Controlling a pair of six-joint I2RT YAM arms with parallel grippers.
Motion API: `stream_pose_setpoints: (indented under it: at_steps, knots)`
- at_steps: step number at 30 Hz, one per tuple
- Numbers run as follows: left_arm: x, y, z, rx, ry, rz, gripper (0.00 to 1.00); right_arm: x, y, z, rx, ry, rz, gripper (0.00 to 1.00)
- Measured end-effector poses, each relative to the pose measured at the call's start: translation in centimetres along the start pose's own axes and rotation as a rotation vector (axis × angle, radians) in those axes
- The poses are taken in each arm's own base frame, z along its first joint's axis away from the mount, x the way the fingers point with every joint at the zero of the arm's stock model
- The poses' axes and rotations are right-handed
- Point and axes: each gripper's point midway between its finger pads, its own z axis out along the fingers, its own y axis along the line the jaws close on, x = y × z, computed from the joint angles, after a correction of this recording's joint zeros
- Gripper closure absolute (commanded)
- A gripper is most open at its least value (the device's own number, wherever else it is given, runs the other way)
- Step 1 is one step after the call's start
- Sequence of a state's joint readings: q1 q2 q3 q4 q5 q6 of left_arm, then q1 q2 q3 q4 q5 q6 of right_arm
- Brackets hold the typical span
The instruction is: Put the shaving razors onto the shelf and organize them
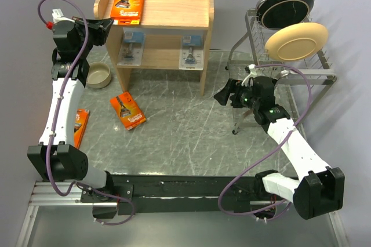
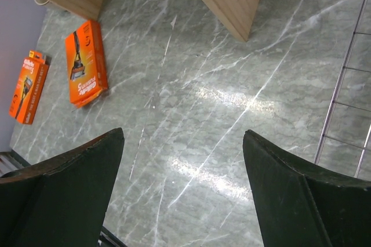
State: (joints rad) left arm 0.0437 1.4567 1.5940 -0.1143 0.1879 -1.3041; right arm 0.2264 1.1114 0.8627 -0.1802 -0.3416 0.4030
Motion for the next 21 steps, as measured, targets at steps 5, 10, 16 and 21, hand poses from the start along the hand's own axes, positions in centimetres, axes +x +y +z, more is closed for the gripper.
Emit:
stream_pose_setpoints:
  at_steps: [5,10,16,21]
  knots:
    - [-1.1,0.2,-0.2,-0.011,-0.031,-0.002,0.99,0.2,0.3,-0.2,-0.017,0.009,-0.008,0.14]
    - [-2.9,0.5,-0.8,-0.032,-0.083,-0.002,0.99,0.5,0.8,-0.5,-0.041,0.024,-0.011,0.14]
    - [-3.8,0.5,-1.3,-0.037,-0.110,-0.002,0.98,0.6,1.0,-0.5,-0.052,0.030,-0.010,0.14]
    - [-3.8,0.5,-1.3,-0.039,-0.110,-0.019,0.96,0.6,1.0,-0.5,-0.052,0.031,-0.009,0.14]
